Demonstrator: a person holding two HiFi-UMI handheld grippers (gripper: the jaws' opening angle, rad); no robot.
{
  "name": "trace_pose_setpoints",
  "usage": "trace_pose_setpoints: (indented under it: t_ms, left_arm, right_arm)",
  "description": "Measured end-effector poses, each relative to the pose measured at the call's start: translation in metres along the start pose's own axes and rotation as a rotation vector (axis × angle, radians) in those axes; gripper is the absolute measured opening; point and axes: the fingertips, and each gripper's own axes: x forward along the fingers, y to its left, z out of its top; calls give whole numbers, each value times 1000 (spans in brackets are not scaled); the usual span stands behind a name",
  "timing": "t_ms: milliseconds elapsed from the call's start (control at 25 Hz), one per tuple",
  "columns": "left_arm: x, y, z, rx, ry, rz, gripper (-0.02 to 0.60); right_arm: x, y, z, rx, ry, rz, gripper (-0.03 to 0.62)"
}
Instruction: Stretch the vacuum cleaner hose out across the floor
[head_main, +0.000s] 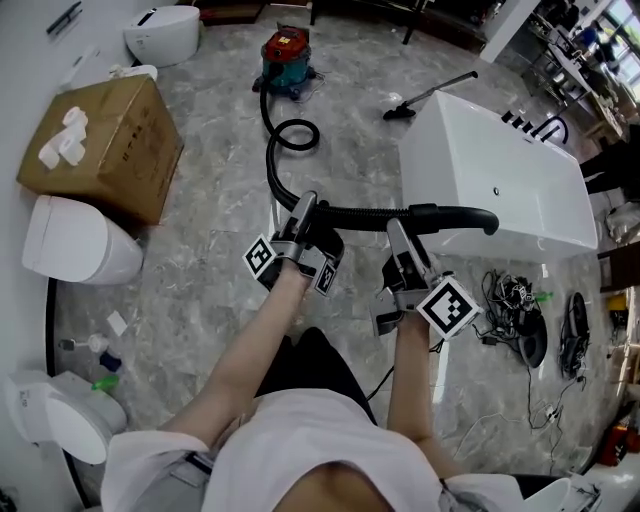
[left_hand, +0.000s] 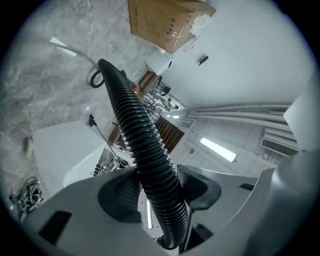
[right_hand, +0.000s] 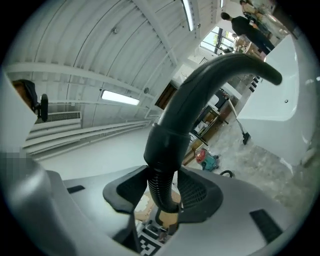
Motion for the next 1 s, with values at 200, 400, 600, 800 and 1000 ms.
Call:
trace_pose_setpoints:
  t_ms: [200, 400, 600, 800, 1000]
  left_arm:
    - [4, -13, 17, 103, -9, 18, 201]
    - [9, -27, 30, 267, 27, 61, 195]
    - [23, -43, 58, 345, 12, 65, 187]
    - [42, -58, 70, 491, 70, 114, 179]
    - [42, -53, 62, 764, 264, 233, 173]
  right_arm:
    - [3, -25, -25, 52, 90, -60, 196]
    - [1, -56, -72, 85, 241, -186, 253]
    - [5, -56, -123, -42, 446, -224, 259]
    - [5, -50, -125, -46, 438, -202, 259]
    - [8, -55, -92, -60, 327, -212, 259]
